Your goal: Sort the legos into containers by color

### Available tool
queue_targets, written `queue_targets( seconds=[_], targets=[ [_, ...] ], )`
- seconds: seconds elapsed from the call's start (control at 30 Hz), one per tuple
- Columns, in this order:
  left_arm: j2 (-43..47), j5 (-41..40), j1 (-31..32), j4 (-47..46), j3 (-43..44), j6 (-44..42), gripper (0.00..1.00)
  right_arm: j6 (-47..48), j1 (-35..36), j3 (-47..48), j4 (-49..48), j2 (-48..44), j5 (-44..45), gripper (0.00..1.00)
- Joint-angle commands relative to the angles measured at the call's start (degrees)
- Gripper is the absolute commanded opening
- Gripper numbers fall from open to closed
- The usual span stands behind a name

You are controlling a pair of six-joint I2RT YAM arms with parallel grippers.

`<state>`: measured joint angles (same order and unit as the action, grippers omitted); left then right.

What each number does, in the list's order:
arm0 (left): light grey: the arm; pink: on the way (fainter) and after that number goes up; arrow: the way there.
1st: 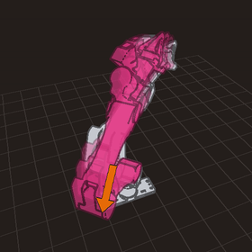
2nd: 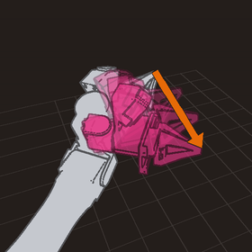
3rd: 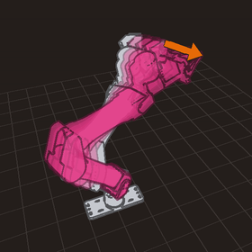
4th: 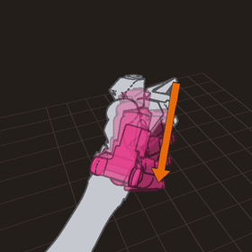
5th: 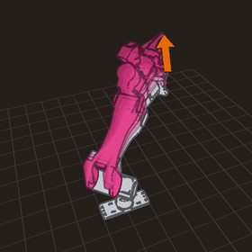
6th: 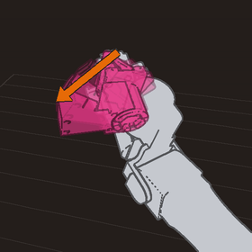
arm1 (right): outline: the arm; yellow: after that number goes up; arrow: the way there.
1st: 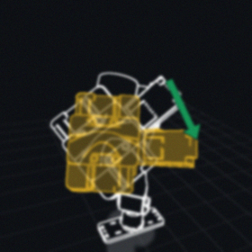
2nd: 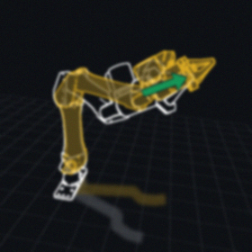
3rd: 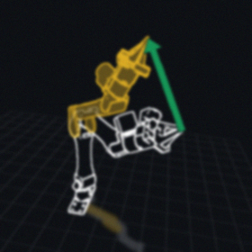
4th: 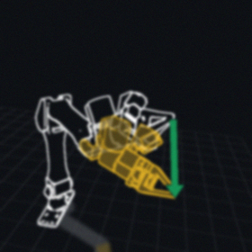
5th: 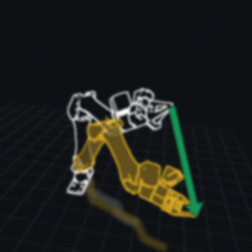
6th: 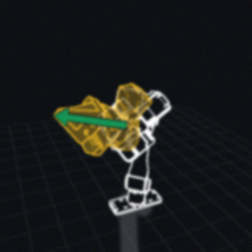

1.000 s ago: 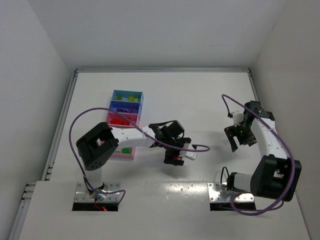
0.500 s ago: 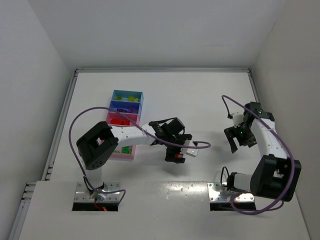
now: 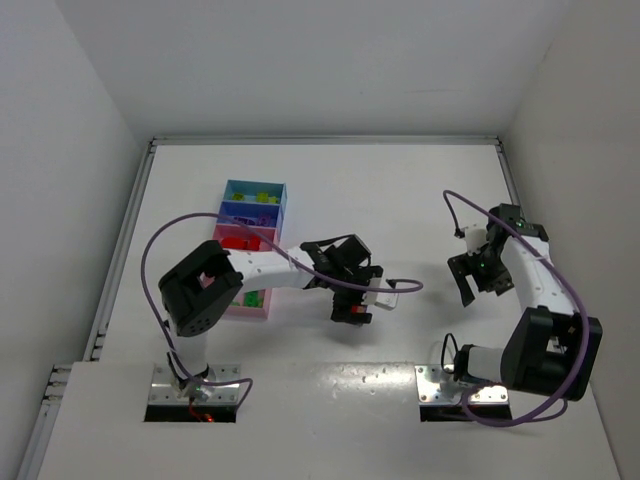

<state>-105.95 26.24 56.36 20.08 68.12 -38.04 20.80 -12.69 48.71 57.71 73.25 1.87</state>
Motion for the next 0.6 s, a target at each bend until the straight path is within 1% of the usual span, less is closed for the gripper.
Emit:
queue_targets(
  seconds=[0.0, 0.3, 0.37, 0.53, 0.57],
  targets=[
    [-1.27, 0.48, -0.64, -0.65, 2.19, 1.21, 0.92, 0.21, -0.41, 0.60, 0.03, 0.66, -0.73, 0.85],
    [-4.17, 0.48, -0.64, -0.65, 2.81, 2.35, 0.92, 0.21, -0.41, 0.60, -1.02, 0.66, -0.73, 0.85],
    [-4.18, 0.48, -0.64, -0.65, 2.81, 2.36, 0.88, 0.21, -0.41, 0.60, -1.02, 1.19, -0.73, 0.85],
    [-5.93, -0.04, -0.64, -1.18, 3.34, 4.64, 0.69, 0.21, -0.41, 0.60, -1.02, 1.19, -0.73, 0.85],
    [-5.93, -0.05, -0.64, -1.18, 3.34, 4.64, 0.60, 0.21, -0.41, 0.60, -1.55, 1.19, -0.73, 0.85]
  ],
)
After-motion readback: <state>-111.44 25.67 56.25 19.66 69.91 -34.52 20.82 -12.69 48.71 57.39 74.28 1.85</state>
